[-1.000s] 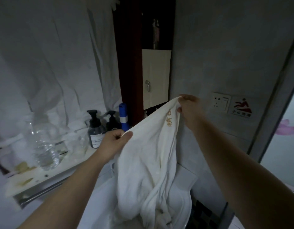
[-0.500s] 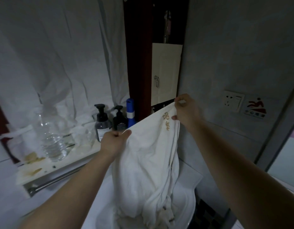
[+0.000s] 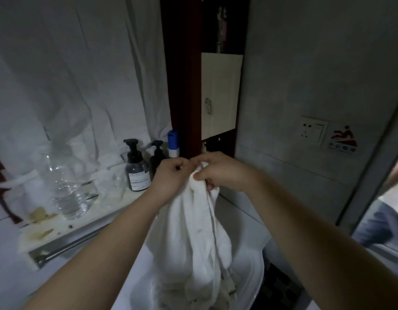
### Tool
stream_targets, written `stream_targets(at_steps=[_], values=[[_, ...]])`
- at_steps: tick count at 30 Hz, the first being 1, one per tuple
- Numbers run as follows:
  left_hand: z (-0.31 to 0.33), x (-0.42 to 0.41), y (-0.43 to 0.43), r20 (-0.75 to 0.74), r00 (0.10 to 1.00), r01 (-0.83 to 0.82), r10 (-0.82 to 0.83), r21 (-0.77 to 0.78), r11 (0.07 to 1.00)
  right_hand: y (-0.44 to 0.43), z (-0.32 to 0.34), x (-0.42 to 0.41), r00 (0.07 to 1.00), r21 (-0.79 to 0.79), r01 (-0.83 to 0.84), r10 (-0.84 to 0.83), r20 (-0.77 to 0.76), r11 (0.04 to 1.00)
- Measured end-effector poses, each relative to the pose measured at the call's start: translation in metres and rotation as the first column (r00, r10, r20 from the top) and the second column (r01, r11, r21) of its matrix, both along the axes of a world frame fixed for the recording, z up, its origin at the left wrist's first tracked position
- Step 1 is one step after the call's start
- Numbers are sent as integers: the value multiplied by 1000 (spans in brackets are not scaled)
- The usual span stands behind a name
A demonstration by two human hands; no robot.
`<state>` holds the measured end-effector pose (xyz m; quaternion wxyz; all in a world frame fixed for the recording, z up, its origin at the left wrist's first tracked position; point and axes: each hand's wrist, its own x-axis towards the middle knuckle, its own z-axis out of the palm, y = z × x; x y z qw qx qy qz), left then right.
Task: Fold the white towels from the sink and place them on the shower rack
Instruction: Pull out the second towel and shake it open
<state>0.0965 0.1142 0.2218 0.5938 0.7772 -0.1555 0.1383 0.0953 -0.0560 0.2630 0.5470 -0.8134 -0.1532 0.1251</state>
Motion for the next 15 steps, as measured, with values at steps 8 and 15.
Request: stream_targets(at_steps=[8,15], values=[[-10,-6,18,13,994,109,-112,143,984,-12,0,10,943,80,297,-305,131,952],[-24,-13,31,-109,985,152,-130,225,962,-24,15,17,872,335,416,-475,116,845]])
